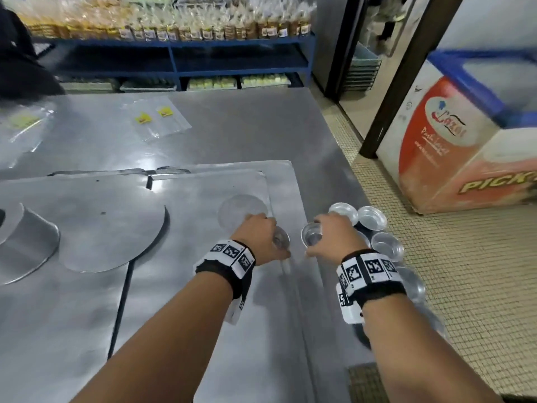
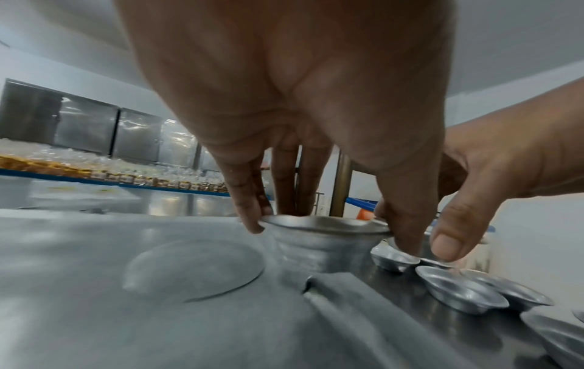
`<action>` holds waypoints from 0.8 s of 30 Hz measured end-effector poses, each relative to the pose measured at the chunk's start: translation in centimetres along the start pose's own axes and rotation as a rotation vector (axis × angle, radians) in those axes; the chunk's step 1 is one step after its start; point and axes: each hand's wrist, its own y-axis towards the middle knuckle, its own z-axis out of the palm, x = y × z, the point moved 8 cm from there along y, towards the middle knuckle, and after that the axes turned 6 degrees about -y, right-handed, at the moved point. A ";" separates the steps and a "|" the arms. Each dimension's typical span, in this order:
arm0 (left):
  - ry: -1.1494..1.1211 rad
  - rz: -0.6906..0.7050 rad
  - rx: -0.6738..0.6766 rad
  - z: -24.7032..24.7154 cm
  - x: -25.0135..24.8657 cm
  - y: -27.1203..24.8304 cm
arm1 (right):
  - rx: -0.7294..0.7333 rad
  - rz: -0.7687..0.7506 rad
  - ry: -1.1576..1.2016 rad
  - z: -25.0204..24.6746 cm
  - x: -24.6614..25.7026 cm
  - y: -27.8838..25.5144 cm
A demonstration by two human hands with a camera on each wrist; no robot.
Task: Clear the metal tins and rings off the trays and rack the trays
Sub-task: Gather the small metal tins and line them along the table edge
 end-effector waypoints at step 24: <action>-0.078 -0.006 -0.065 2.6 -8.8 24.7 | -0.008 0.135 0.018 -1.7 -17.4 19.0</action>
